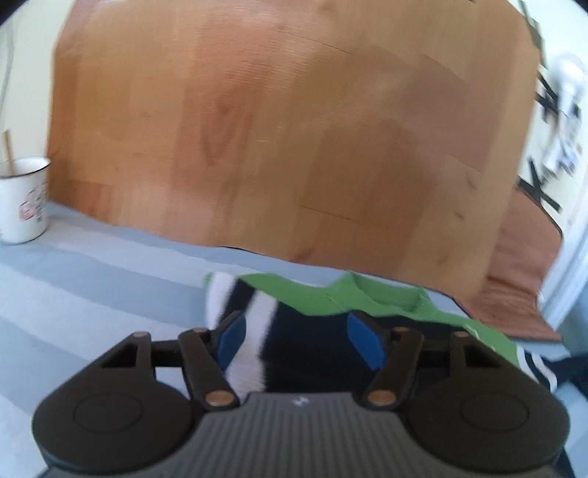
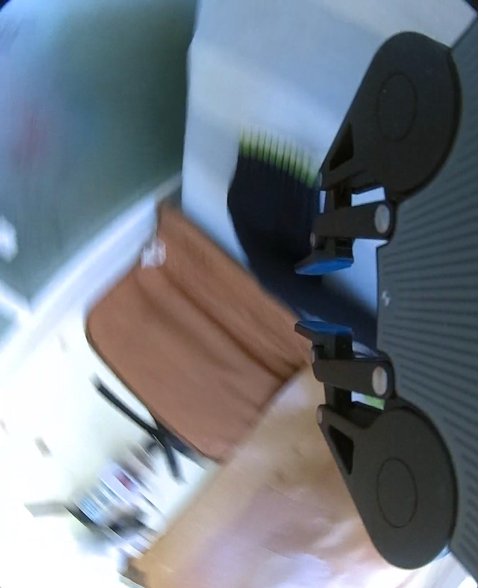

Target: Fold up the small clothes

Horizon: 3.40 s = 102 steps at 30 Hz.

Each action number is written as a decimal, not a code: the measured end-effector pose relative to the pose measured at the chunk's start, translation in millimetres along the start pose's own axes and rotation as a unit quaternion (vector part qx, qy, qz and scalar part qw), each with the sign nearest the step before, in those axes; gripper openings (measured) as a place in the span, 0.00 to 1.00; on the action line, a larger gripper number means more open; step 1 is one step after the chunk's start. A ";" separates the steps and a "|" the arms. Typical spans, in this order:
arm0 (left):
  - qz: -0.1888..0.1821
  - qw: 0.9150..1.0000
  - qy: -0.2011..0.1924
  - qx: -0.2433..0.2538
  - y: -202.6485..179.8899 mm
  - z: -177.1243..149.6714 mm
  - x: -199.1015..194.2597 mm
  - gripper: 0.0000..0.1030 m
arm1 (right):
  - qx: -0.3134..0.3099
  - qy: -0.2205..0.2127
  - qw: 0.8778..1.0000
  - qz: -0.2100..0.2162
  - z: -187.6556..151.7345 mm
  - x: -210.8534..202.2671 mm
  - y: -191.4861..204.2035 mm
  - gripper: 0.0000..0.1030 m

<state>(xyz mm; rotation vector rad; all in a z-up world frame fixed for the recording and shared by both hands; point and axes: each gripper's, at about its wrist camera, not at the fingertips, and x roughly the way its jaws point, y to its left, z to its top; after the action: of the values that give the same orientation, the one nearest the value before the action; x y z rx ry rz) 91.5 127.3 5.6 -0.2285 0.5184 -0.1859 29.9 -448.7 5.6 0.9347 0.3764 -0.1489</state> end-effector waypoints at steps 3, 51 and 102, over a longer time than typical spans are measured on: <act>0.003 1.000 0.001 0.027 -9.3 -3.7 2.4 0.69 | 0.005 -0.003 1.000 -0.022 -2.6 -4.0 -5.1 0.31; -0.023 0.990 -0.054 -0.128 64.7 29.9 -40.4 0.77 | -0.410 0.151 0.870 0.230 -203.2 93.9 402.9 0.05; 0.055 0.991 0.095 0.074 -0.6 -12.1 39.1 0.75 | -0.350 0.127 0.928 0.015 -145.3 82.5 146.7 0.37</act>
<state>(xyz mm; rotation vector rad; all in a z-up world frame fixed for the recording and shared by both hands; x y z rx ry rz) 118.6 115.7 -22.7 -0.0359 0.7023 -0.1389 111.7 -242.0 7.6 0.2471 0.6031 0.1357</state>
